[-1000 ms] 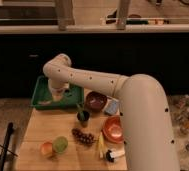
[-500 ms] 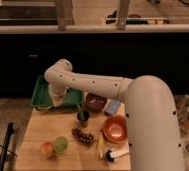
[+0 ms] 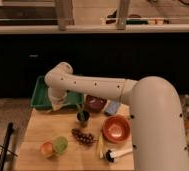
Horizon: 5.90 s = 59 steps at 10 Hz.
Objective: Place fork in table surface
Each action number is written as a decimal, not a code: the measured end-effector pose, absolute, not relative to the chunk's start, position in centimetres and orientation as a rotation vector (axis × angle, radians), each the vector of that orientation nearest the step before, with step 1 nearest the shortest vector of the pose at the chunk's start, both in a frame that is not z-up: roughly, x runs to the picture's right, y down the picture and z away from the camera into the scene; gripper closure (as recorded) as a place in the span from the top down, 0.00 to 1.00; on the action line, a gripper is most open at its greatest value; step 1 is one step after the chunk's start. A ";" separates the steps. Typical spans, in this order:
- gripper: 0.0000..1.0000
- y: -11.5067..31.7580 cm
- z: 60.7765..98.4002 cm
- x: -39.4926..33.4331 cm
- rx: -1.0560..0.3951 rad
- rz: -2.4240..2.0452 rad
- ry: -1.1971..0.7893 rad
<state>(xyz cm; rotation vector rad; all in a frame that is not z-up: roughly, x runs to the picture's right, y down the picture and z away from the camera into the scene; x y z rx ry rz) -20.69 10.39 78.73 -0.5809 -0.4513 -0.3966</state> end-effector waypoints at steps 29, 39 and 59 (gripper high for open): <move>0.00 16.9 78.4 -19.5 -0.693 -0.385 -0.589; 0.00 18.3 79.5 -19.8 -0.772 -0.386 -0.629; 0.70 19.2 81.1 -22.1 -0.863 -0.413 -0.670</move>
